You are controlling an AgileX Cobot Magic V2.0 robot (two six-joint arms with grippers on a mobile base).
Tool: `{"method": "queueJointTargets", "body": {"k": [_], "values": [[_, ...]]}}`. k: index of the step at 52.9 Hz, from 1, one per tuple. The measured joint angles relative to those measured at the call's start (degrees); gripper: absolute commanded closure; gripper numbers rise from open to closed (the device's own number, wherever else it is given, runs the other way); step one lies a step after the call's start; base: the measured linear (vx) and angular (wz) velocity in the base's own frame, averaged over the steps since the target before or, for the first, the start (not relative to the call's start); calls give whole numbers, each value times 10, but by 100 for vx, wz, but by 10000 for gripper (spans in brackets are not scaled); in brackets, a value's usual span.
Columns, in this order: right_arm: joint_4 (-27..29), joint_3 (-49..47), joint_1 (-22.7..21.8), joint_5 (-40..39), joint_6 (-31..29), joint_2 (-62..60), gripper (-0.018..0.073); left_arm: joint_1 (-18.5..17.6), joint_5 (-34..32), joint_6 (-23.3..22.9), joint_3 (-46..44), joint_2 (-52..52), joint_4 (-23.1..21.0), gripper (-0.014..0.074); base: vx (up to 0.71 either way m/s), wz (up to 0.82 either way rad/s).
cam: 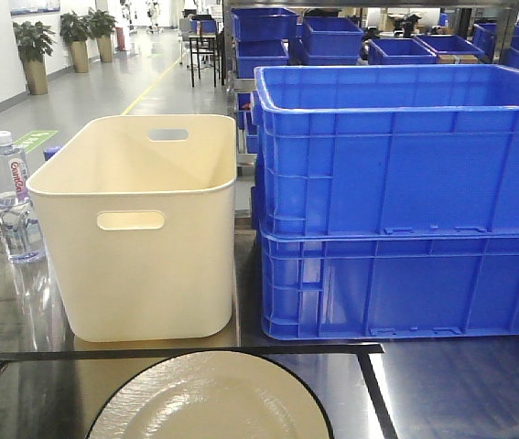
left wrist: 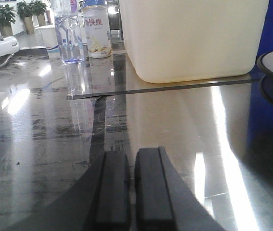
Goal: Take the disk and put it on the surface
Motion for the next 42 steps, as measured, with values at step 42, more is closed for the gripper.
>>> {"method": "queueJointTargets", "body": {"k": [42], "values": [[-43,132,-35,9,15,-152,568,0,1,0,1,0,0,381,0,0]]}}
